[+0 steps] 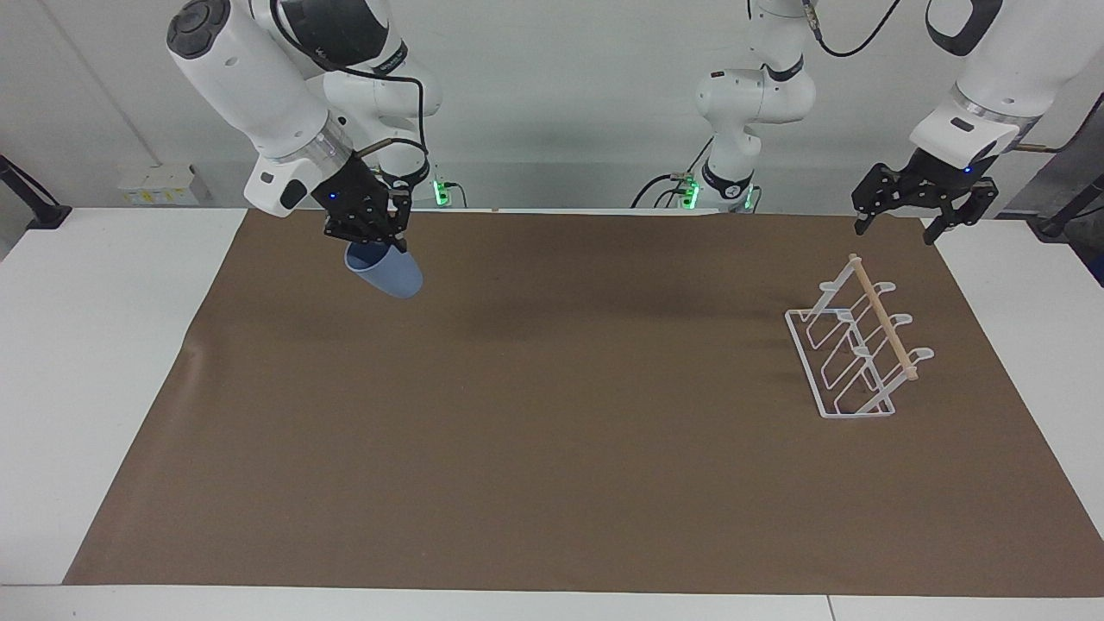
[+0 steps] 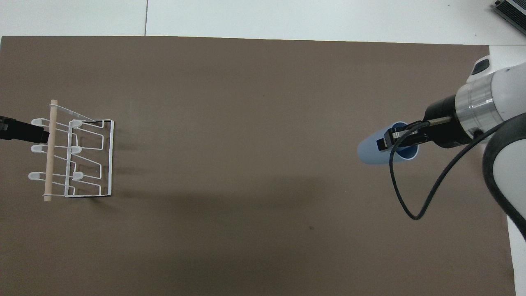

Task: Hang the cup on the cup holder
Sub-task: 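Lift the blue cup with the right gripper toward the rack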

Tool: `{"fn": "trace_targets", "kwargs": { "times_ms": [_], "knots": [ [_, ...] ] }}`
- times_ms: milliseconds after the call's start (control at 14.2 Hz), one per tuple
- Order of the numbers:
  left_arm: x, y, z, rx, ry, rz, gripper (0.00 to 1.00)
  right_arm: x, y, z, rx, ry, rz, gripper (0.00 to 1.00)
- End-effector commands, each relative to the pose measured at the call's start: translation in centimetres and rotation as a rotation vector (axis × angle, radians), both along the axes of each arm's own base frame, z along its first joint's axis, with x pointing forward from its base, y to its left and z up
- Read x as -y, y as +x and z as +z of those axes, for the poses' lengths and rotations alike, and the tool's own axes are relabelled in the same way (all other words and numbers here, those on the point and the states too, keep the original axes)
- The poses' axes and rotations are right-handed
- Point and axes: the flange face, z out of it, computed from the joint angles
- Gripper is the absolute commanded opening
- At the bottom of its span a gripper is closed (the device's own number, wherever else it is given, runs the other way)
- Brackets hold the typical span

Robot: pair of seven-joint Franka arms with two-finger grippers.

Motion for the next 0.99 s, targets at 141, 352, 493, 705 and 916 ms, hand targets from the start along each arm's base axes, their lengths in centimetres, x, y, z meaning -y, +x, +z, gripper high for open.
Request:
{"fn": "trace_targets", "kwargs": {
  "times_ms": [141,352,493,705,916],
  "knots": [
    [0.3,-0.4,0.1,0.031,0.003,-0.015,1.0,-8.4,-0.2,2.5,-0.098,0.245,-0.299,0.0],
    [1.7,-0.2,0.2,0.047,0.002,-0.041,1.0,-13.4,0.0,4.2,-0.284,0.429,-0.664,0.0],
    [2.6,-0.2,0.3,0.054,0.0,-0.057,1.0,-15.9,-0.3,4.9,-0.418,0.486,-0.867,0.0],
    [3.1,0.2,0.3,0.098,-0.036,-0.195,1.0,-17.1,-0.7,4.8,-0.535,0.483,-1.016,0.0],
    [4.0,0.6,0.7,0.151,-0.119,-0.416,1.0,-17.0,-0.7,4.8,-0.545,0.483,-1.031,0.0]
  ]
}}
